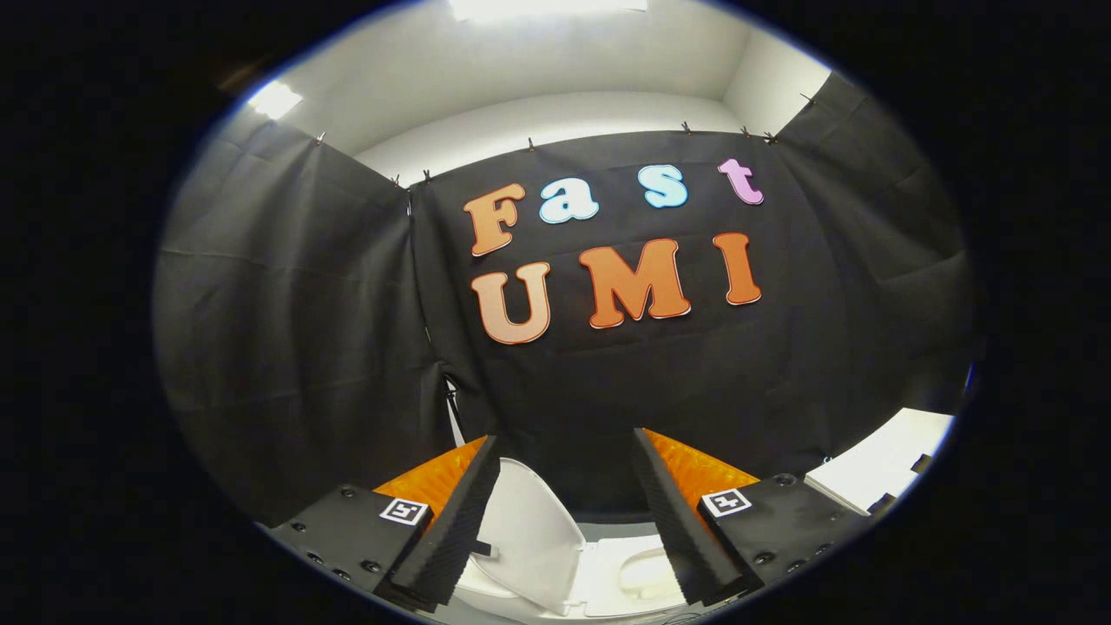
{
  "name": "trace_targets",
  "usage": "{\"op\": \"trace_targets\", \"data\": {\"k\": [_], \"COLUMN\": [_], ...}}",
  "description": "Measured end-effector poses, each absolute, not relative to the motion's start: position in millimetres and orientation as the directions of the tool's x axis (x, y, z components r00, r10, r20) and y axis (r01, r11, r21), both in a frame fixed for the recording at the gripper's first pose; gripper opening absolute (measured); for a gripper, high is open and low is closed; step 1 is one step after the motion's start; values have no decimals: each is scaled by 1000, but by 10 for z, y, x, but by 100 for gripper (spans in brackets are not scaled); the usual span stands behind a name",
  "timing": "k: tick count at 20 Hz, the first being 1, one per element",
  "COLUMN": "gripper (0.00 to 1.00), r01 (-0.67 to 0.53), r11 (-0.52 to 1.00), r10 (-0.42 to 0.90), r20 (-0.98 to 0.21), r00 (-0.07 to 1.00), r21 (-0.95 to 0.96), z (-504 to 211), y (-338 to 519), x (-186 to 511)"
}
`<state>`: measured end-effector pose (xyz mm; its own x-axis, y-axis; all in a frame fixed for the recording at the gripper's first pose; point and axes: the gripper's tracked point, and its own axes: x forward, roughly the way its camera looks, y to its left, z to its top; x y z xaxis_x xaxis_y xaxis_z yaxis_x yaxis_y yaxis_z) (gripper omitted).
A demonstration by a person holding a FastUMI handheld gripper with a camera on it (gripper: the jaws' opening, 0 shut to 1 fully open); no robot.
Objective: Open the toilet lid.
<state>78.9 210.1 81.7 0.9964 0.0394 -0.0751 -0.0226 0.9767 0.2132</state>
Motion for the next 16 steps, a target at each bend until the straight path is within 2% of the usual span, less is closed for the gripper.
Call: {"op": "trace_targets", "data": {"k": [16], "gripper": [99], "r01": [-38], "r11": [986], "r10": [54], "r20": [-89], "r00": [995], "r21": [165], "z": [884], "y": [2007], "x": [906]}}
